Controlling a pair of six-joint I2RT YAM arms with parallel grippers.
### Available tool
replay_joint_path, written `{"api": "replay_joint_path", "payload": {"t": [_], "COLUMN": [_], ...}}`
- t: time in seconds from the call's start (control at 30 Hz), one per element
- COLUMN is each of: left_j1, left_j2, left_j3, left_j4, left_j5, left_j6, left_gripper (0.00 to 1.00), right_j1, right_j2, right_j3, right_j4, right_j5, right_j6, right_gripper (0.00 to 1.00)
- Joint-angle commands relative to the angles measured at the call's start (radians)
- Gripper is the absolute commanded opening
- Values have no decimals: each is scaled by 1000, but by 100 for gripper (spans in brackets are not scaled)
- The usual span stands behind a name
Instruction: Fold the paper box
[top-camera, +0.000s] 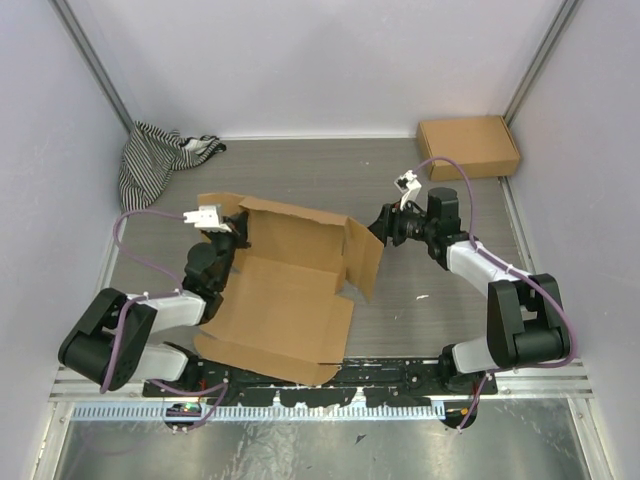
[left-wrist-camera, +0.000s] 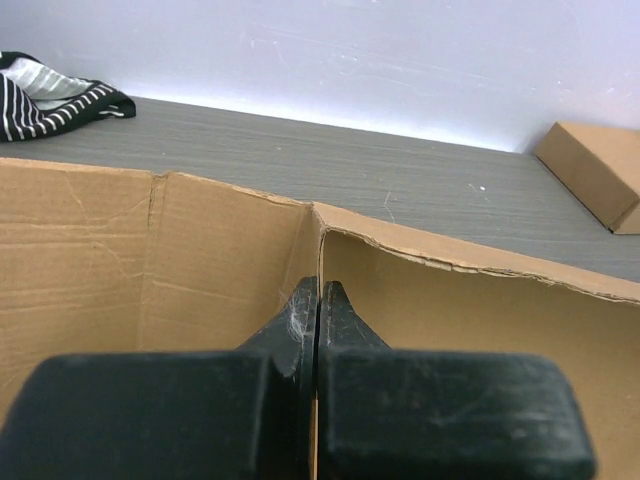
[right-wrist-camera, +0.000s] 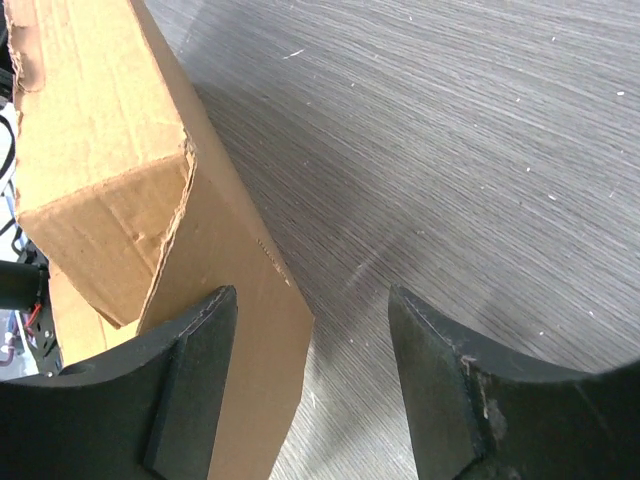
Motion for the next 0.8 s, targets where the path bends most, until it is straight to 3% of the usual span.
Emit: {"api": "replay_joint_path", "payload": {"t": [0.0, 0.17, 0.4, 0.53, 0.77], "left_j1": [0, 1, 1, 1, 1], "left_j2": [-4, 4, -22, -12, 72], "left_j3": [-57, -85, -77, 7, 139], "left_j4": [145, 158, 136, 60, 13], "left_j5": [-9, -37, -57, -47, -64], "left_j6": [-12, -25, -38, -66, -65], "left_gripper": [0, 0, 0, 0, 0], "right_j1": [6, 41, 97, 96, 106], "right_j2": [-37, -25, -123, -156, -139], "right_j3": [-12, -13, -65, -59, -20], "right_j4": [91, 75, 32, 18, -3], "right_j5": [-65, -106, -3, 45, -4], "right_j6": [-5, -23, -19, -22, -47], "right_gripper": [67, 69, 72, 72, 73]}}
